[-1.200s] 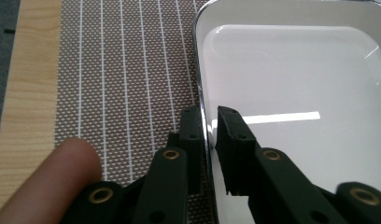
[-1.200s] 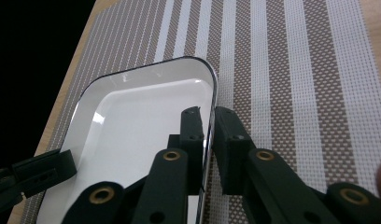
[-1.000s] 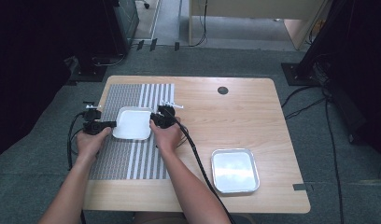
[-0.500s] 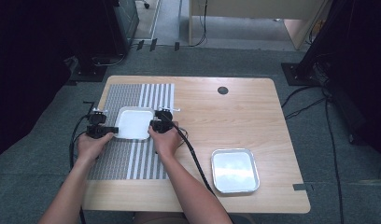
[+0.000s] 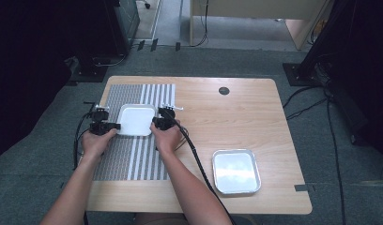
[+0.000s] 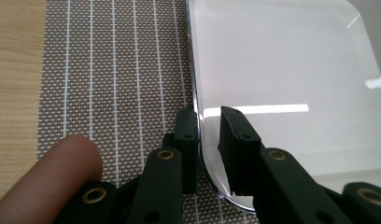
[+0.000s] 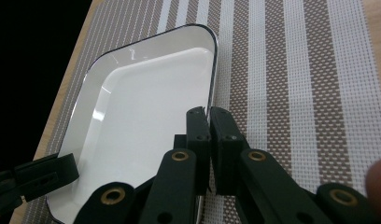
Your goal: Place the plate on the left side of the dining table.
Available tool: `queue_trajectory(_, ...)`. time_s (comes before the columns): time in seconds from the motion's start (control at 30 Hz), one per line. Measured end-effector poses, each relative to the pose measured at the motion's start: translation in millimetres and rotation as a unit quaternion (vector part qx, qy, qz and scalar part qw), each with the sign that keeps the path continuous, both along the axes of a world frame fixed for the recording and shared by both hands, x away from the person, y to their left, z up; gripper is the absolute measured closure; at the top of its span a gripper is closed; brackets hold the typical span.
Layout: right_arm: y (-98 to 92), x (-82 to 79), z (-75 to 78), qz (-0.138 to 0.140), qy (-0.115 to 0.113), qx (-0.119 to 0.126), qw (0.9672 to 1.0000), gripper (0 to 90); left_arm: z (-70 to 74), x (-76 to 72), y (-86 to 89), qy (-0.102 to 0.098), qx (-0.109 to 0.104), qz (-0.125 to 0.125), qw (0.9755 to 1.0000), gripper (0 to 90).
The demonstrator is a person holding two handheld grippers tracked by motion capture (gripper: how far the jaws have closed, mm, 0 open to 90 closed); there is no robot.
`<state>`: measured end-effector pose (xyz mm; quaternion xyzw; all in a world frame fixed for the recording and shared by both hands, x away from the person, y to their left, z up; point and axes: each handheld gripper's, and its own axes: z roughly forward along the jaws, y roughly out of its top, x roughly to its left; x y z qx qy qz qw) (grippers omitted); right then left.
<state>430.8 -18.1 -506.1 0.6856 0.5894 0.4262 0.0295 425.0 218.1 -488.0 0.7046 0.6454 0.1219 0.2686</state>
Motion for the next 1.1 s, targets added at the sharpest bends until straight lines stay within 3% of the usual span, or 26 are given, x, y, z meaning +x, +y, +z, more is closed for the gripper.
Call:
queue_trajectory(0.13,-0.8,2.2,0.6,0.004,0.002,0.001,1.0000,86.5,0.2,-0.2,1.6,-0.003,-0.007,0.000,1.0000,75.9)
queue_trajectory(0.23,-5.3,0.8,3.4,0.001,-0.021,-0.007,0.9998,74.5,4.0,-3.1,6.5,-0.021,-0.017,0.006,0.9996,62.4)
queue_trajectory(0.3,-7.0,0.3,4.1,0.001,-0.025,-0.008,0.9997,72.0,8.3,-8.1,10.1,-0.043,-0.038,0.016,0.9982,58.7)
queue_trajectory(0.4,-13.6,-1.7,6.0,0.003,-0.044,-0.019,0.9988,66.5,13.2,-14.1,9.7,-0.055,-0.036,0.015,0.9977,45.9)
queue_trajectory(0.57,-29.6,-6.4,13.0,0.014,-0.082,-0.044,0.9956,57.1,16.1,-22.8,4.9,-0.055,-0.024,-0.006,0.9982,27.5)
queue_trajectory(0.63,-38.0,-8.4,17.1,0.025,-0.096,-0.040,0.9943,53.7,15.8,-25.5,1.1,-0.052,-0.003,-0.004,0.9987,21.4)
queue_trajectory(0.7,-46.7,-10.4,22.1,0.038,-0.109,-0.039,0.9926,53.7,15.5,-29.5,-2.3,-0.051,0.008,-0.003,0.9987,20.6)
queue_trajectory(0.77,-55.2,-13.4,28.2,0.051,-0.121,-0.057,0.9896,53.8,15.3,-35.1,-4.5,-0.059,0.000,-0.007,0.9983,18.3)
queue_trajectory(0.93,-77.2,-22.9,43.8,0.068,-0.144,-0.080,0.9840,42.7,15.3,-46.0,-8.6,-0.071,-0.007,0.011,0.9974,15.7)
queue_trajectory(0.97,-81.5,-25.0,46.8,0.070,-0.145,-0.082,0.9836,40.2,15.4,-48.1,-9.2,-0.074,-0.010,0.012,0.9972,15.7)
queue_trajectory(1.1,-99.2,-31.3,57.5,0.067,-0.124,-0.068,0.9877,29.5,17.3,-57.5,-11.4,-0.085,-0.013,0.015,0.9961,15.5)
